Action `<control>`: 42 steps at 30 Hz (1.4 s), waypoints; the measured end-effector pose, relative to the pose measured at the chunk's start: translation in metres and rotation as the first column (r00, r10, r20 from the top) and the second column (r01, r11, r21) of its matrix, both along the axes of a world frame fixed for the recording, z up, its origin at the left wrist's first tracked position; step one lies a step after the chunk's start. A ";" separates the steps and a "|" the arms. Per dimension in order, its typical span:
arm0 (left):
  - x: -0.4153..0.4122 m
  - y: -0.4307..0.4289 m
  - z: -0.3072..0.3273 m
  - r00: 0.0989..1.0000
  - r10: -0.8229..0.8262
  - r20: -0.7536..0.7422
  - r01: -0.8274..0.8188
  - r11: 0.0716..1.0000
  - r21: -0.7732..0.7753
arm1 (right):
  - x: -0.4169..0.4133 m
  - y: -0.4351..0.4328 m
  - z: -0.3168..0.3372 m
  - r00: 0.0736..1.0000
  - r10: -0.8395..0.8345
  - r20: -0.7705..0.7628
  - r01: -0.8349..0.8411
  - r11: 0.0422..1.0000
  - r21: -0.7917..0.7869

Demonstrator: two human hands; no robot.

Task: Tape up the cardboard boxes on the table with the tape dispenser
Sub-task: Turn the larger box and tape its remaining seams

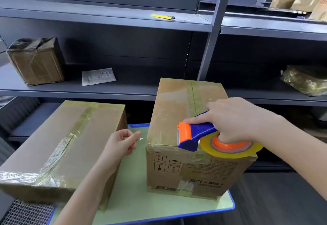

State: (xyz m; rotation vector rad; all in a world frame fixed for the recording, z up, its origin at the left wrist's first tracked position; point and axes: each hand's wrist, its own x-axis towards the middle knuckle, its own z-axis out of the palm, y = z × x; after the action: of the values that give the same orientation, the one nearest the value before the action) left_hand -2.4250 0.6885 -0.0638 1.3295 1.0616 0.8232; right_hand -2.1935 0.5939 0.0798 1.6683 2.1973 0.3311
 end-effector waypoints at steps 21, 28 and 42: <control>0.013 -0.009 -0.023 0.997 -0.056 0.055 0.064 0.986 -0.153 | -0.002 -0.005 0.000 1.000 -0.029 -0.013 0.027 0.996 -0.082; 0.018 -0.011 -0.021 0.993 -0.105 0.045 0.113 0.965 -0.236 | -0.002 -0.003 0.003 1.000 -0.013 -0.013 0.011 0.995 -0.097; 0.025 -0.041 -0.023 0.969 0.207 -0.132 -0.014 0.583 0.812 | -0.004 0.001 0.005 0.998 -0.064 -0.014 0.062 0.989 -0.136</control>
State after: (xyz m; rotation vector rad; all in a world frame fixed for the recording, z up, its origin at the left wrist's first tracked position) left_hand -2.3998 0.6479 -0.0869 2.1869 0.9581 1.3877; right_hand -2.1977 0.5948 0.0852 1.6686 2.1242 0.1466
